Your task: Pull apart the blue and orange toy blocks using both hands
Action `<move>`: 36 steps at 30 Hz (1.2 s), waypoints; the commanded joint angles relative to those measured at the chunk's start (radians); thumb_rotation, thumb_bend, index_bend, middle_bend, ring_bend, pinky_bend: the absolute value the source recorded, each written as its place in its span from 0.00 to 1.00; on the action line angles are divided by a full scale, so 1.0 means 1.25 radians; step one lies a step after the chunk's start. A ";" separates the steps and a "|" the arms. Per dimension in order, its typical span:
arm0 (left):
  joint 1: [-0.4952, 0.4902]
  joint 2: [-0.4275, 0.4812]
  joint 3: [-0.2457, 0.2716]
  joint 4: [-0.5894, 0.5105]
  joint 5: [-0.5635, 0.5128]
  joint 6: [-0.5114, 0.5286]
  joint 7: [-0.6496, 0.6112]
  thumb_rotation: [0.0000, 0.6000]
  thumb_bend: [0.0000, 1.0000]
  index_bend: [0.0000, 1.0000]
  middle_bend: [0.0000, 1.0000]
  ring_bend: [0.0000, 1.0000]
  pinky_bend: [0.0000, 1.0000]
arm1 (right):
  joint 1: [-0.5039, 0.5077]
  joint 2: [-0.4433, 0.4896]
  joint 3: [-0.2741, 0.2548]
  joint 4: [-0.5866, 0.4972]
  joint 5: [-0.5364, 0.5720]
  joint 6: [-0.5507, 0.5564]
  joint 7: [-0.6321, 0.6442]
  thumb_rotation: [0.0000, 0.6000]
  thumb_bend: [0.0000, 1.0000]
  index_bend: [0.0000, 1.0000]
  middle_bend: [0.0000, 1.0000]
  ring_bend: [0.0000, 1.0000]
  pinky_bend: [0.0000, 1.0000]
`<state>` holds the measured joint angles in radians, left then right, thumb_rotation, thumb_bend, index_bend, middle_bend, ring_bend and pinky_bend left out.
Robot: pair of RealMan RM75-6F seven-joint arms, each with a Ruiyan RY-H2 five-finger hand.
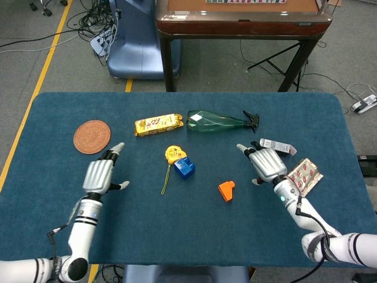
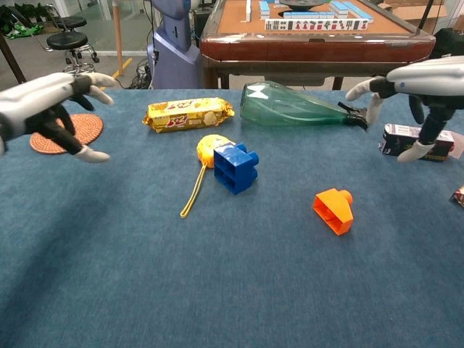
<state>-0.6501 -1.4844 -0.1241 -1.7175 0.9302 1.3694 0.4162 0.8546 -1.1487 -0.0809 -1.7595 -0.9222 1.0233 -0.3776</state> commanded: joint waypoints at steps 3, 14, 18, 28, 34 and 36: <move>0.102 0.126 0.085 0.024 0.111 0.043 -0.060 1.00 0.00 0.09 0.01 0.02 0.16 | -0.109 0.043 -0.027 0.032 -0.129 0.069 0.109 1.00 0.00 0.18 0.28 0.31 0.41; 0.270 0.218 0.160 0.096 0.276 0.193 -0.159 1.00 0.00 0.10 0.00 0.01 0.13 | -0.238 0.077 -0.033 0.048 -0.240 0.173 0.166 1.00 0.00 0.21 0.29 0.30 0.40; 0.312 0.235 0.171 0.096 0.309 0.227 -0.144 1.00 0.00 0.10 0.00 0.01 0.13 | -0.288 0.086 -0.030 0.053 -0.266 0.216 0.189 1.00 0.00 0.22 0.30 0.30 0.40; 0.365 0.270 0.183 0.077 0.357 0.218 -0.138 1.00 0.00 0.11 0.01 0.01 0.13 | -0.369 0.125 -0.015 0.040 -0.308 0.273 0.202 1.00 0.00 0.23 0.30 0.30 0.40; 0.374 0.272 0.164 0.074 0.368 0.199 -0.137 1.00 0.00 0.11 0.01 0.02 0.13 | -0.393 0.136 -0.001 0.026 -0.316 0.270 0.187 1.00 0.00 0.24 0.30 0.30 0.40; 0.376 0.271 0.155 0.075 0.373 0.196 -0.134 1.00 0.00 0.11 0.01 0.02 0.13 | -0.399 0.134 0.004 0.026 -0.317 0.266 0.185 1.00 0.00 0.24 0.30 0.30 0.40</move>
<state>-0.1817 -1.1452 0.0727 -1.6245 1.3949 1.6166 0.2472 0.3583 -0.9806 -0.0782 -1.7263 -1.3173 1.3572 -0.1455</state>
